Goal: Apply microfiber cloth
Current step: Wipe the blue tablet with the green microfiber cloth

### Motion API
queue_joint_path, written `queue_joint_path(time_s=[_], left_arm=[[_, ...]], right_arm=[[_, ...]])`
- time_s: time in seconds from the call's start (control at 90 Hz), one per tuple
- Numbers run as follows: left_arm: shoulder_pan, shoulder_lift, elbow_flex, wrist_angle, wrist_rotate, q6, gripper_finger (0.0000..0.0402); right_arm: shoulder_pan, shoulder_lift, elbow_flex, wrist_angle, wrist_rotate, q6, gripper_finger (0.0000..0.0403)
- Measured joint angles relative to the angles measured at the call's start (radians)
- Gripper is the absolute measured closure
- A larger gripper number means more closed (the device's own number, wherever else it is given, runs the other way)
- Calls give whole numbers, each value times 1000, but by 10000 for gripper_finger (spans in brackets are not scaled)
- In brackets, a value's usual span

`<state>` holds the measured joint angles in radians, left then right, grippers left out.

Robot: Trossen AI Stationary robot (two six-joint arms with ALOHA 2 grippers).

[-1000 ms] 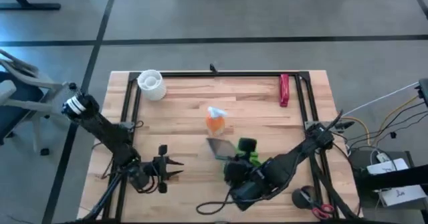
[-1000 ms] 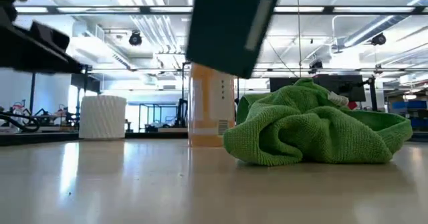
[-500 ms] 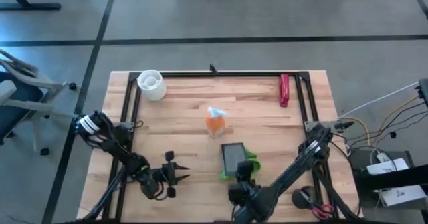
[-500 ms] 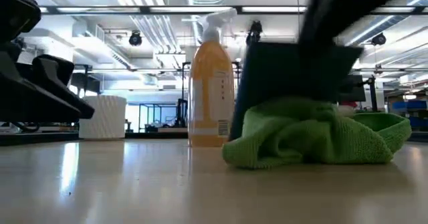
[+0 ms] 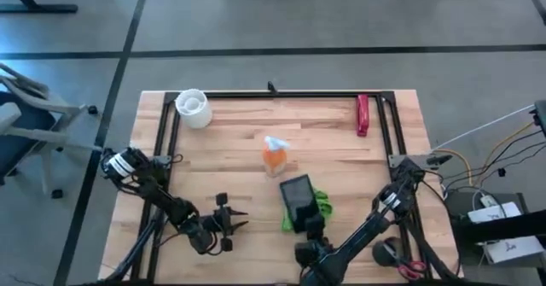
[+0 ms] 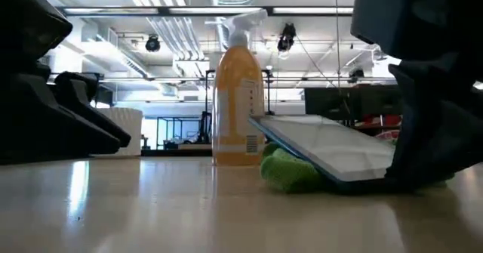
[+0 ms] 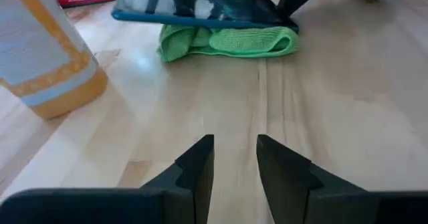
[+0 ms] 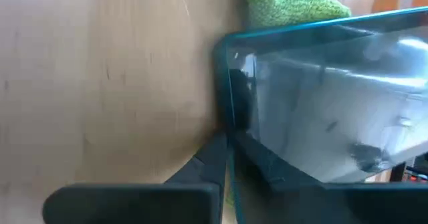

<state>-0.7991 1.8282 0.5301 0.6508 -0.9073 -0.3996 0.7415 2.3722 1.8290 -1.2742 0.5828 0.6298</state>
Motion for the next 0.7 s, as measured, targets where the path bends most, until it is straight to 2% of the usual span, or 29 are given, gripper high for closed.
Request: queue_joint_path(time_s=[0.167, 0.467, 0.611, 0.7], left_arm=[[3, 0, 0, 1, 0, -6, 303], [8, 0, 0, 1, 0, -48, 303], [15, 1, 0, 8, 1, -56, 303], [29, 1, 0, 26, 1, -56, 303]], right_arm=[[-1, -36, 23, -15, -24, 2, 385], [4, -41, 92, -87, -144, 17, 312], [9, -47, 195, -195, -138, 53, 287], [11, -52, 241, -248, -83, 50, 275]])
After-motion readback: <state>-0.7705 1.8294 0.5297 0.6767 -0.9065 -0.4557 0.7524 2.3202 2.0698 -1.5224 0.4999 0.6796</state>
